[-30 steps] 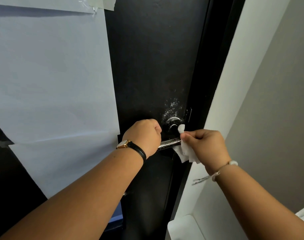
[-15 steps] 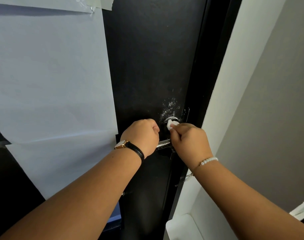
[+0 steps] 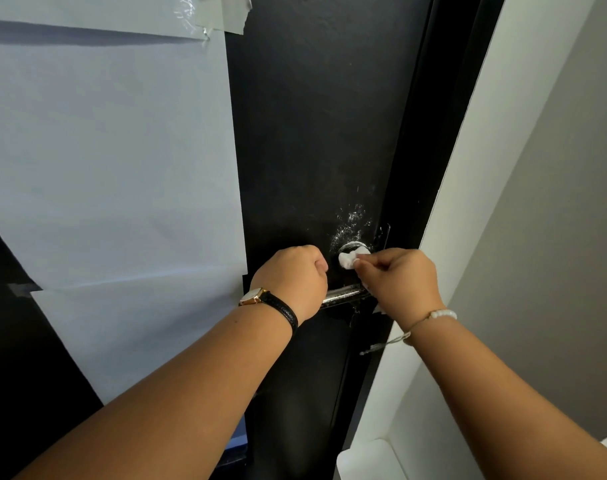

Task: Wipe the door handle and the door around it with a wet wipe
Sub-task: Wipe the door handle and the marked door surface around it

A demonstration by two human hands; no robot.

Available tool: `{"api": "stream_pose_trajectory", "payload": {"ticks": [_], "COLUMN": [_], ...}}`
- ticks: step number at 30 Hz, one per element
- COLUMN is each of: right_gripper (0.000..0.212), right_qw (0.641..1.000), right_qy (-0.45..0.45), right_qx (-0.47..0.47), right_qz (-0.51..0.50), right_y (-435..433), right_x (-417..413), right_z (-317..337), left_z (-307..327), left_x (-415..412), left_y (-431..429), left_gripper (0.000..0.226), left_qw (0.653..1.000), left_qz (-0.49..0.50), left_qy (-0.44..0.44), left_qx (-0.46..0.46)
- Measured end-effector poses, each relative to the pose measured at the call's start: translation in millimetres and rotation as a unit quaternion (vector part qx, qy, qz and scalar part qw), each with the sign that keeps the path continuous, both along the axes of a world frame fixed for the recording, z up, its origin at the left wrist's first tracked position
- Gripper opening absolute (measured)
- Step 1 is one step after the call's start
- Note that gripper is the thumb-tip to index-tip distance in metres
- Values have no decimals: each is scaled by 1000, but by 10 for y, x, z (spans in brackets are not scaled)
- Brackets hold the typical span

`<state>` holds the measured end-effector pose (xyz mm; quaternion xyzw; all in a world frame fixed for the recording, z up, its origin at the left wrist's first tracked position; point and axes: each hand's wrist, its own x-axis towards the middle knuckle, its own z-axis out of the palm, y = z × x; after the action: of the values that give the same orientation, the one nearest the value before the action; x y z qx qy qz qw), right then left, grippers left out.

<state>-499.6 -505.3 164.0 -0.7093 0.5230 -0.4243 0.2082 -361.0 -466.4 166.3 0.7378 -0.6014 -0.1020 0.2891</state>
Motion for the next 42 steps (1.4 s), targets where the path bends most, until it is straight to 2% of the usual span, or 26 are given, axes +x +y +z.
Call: {"api": "stream_pose_trajectory", "payload": {"ticks": [4, 7, 10, 13, 15, 17, 21, 26, 29, 34, 36, 38, 40, 42], "right_gripper": [16, 22, 19, 15, 19, 25, 30, 30, 29, 19, 19, 21, 22, 21], "right_qw": [999, 990, 960, 942, 948, 966, 993, 994, 992, 957, 952, 970, 992, 998], "right_qy": [26, 130, 252, 296, 284, 243, 90, 26, 91, 257, 271, 216, 109, 14], "right_qx": [14, -47, -122, -158, -144, -83, 63, 84, 55, -136, -141, -112, -59, 4], "right_qz": [-28, -38, -14, -5, -6, -16, -44, -66, -70, -16, 3, -9, -34, -55], "right_y": [-101, -114, -62, -40, -62, -105, -169, -186, -140, -21, -77, -153, -185, -182], "right_x": [56, 150, 242, 258, 232, 195, 122, 74, 111, 249, 242, 204, 161, 122], "right_z": [84, 132, 112, 106, 123, 160, 208, 145, 166, 107, 98, 80, 58, 41], "left_z": [3, 3, 0, -1, -2, -3, -5, -2, -10, -14, -14, -15, -15, -11], "left_x": [7, 7, 3, -2, -4, -4, -7, -11, -13, -17, -15, -14, -12, -10], "left_y": [-10, -13, -11, -3, 2, 8, 23, 18, 15, 19, 24, 33, 34, 37], "left_gripper": [24, 25, 25, 25, 26, 25, 25, 25, 26, 27, 27, 26, 25, 25], "left_qw": [1000, 1000, 1000, 1000, 1000, 1000, 1000, 1000, 1000, 1000, 1000, 1000, 1000, 1000], "left_qz": [-2, -8, -9, -8, -5, 0, 5, 7, 7, 2, -1, 2, 5, 6], "left_qy": [0, -4, -18, -21, -17, -10, -1, 1, 2, -11, -7, -6, -9, -11], "left_qx": [3, 2, -6, -11, -11, -10, -8, -9, -11, -21, -22, -21, -22, -25]}}
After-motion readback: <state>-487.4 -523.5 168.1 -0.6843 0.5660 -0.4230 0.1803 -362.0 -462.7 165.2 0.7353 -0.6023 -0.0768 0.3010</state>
